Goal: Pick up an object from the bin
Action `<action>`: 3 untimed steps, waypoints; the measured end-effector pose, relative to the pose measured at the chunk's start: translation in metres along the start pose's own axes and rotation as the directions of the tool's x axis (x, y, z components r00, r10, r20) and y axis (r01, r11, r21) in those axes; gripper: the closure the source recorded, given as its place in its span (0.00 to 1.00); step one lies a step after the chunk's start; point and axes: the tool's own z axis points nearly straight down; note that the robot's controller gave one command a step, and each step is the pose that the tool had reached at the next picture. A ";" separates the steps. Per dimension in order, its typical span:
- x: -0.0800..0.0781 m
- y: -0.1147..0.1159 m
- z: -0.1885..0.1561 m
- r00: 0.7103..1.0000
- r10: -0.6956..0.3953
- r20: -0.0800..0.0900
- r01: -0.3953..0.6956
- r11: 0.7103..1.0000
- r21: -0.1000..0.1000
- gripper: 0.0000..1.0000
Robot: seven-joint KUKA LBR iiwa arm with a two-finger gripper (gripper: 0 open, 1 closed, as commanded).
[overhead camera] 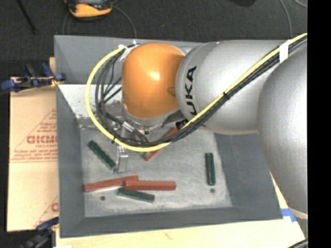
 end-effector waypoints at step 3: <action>0.027 0.000 0.113 0.978 0.209 0.004 -0.209 0.978 -0.002 0.00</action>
Offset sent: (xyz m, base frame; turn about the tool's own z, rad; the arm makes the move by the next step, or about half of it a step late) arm -0.0566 -0.0080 -0.0929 0.1147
